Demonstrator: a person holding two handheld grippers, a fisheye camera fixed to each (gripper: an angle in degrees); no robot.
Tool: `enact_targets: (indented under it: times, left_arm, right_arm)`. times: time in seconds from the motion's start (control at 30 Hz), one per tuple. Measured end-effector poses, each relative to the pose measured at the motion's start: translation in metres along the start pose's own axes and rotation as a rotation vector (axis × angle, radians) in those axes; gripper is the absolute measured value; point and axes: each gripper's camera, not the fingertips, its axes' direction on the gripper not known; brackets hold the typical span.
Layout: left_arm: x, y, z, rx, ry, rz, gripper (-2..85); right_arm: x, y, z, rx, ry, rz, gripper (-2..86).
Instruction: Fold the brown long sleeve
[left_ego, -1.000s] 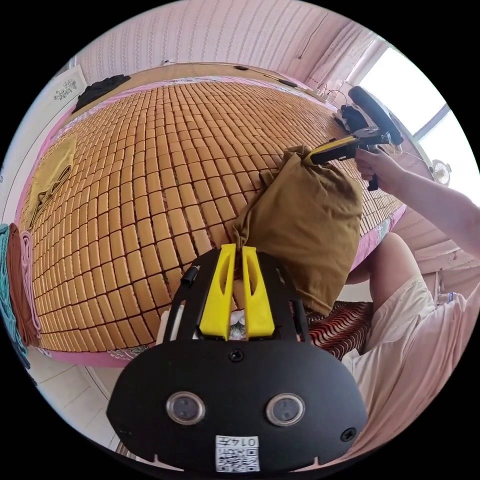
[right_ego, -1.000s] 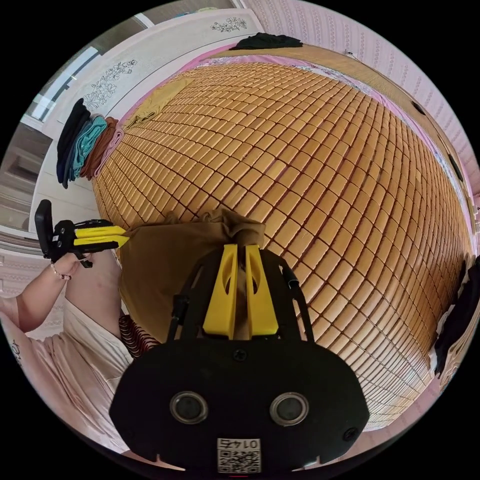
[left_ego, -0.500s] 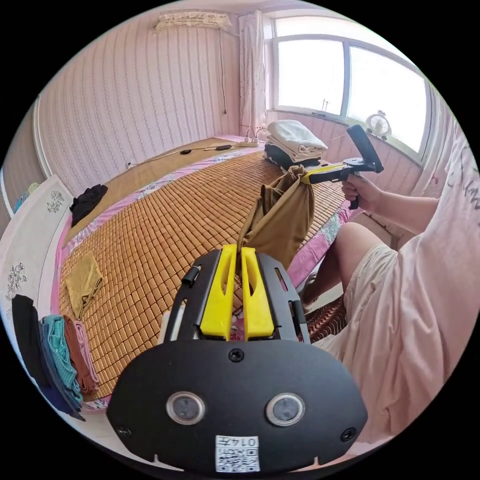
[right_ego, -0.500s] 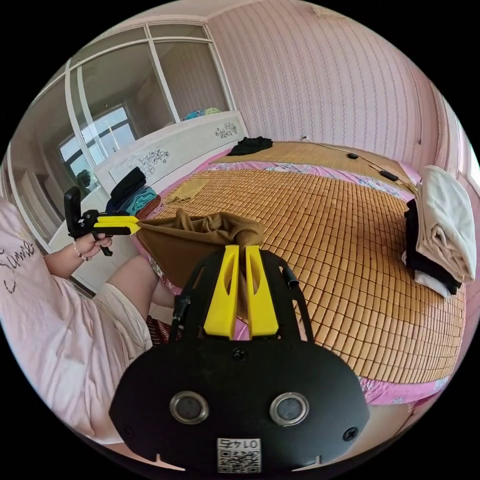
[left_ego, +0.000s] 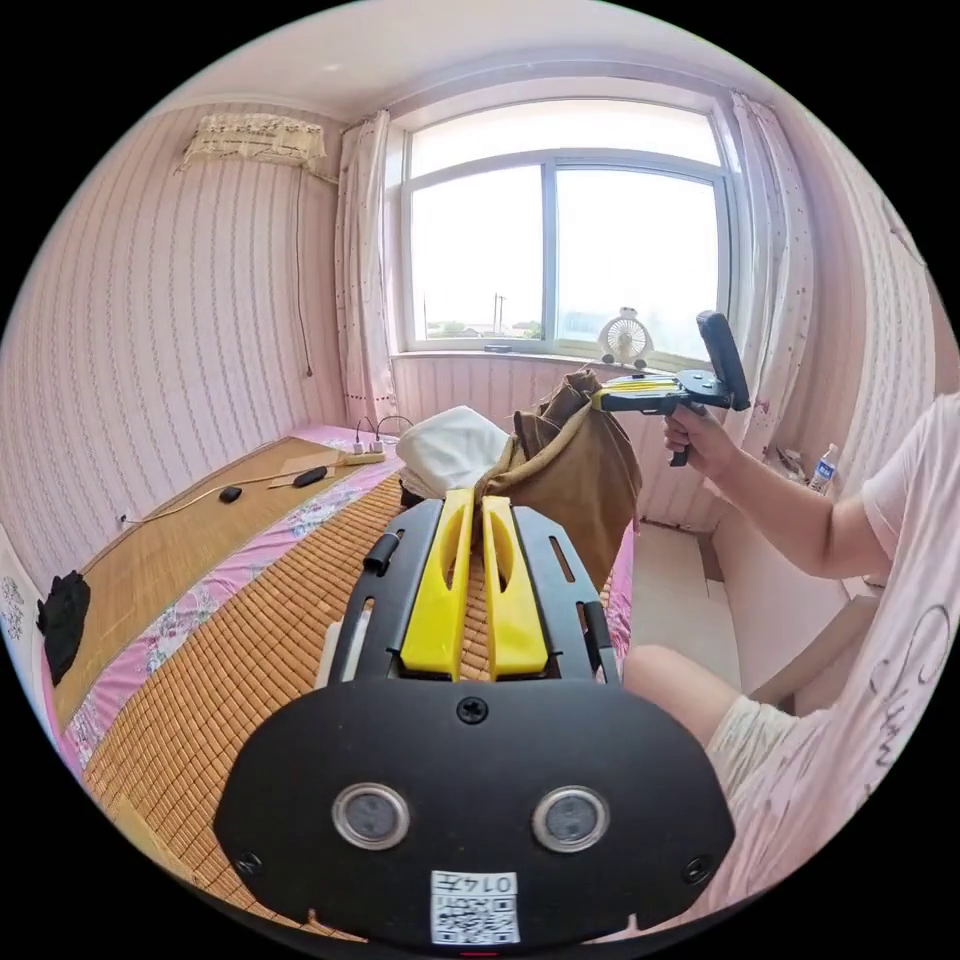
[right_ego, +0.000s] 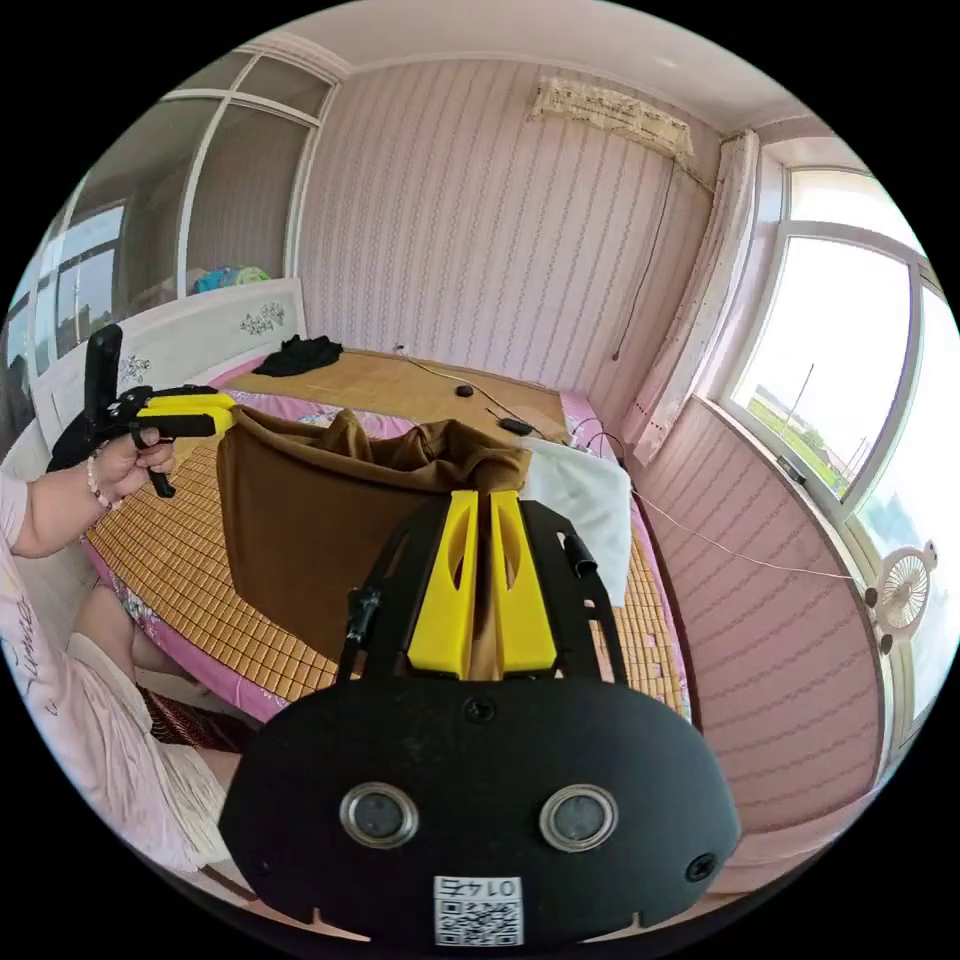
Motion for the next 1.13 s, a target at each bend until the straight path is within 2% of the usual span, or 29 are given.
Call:
enact_targets:
  times: [0.13, 0.2, 0.27, 0.43, 0.5, 0.63, 0.77, 0.87, 0.97, 1.13]
  left_arm:
    - [-0.068, -0.096, 0.104, -0.145, -0.097, -0.269, 5.4]
    - [-0.09, -0.1, 0.116, -0.156, -0.117, -0.373, 6.1]
    - [-0.102, -0.086, 0.115, -0.133, -0.045, -0.413, 6.3]
    - [-0.087, 0.026, 0.061, -0.237, -0.049, -0.222, 6.0]
    - [-0.078, 0.081, 0.033, -0.301, -0.048, -0.225, 5.9]
    - [-0.052, 0.203, -0.047, -0.456, -0.12, -0.369, 5.8]
    - [-0.038, 0.275, -0.123, -0.509, -0.213, -0.565, 5.5]
    - [-0.042, 0.311, -0.177, -0.457, -0.304, -0.694, 5.4]
    - [-0.062, 0.335, -0.216, -0.396, -0.449, -0.769, 5.3]
    - [-0.108, 0.367, -0.263, -0.235, -0.588, -0.84, 5.0]
  right_arm:
    - [0.092, -0.083, 0.06, -0.202, 0.003, 0.255, 6.9]
    - [0.1, -0.081, 0.068, -0.179, 0.007, 0.33, 6.9]
    - [0.088, -0.068, 0.072, -0.151, -0.063, 0.316, 7.8]
    - [-0.018, 0.032, 0.084, -0.194, -0.182, 0.094, 10.1]
    - [-0.054, 0.073, 0.088, -0.23, -0.262, 0.083, 10.6]
    - [-0.127, 0.146, 0.096, -0.392, -0.429, 0.118, 11.2]
    - [-0.173, 0.16, 0.099, -0.536, -0.471, 0.097, 11.5]
    - [-0.207, 0.127, 0.095, -0.531, -0.498, 0.037, 11.2]
    - [-0.264, 0.063, 0.096, -0.485, -0.501, -0.14, 10.1]
    - [-0.421, -0.067, 0.11, -0.312, -0.584, -0.469, 7.0]
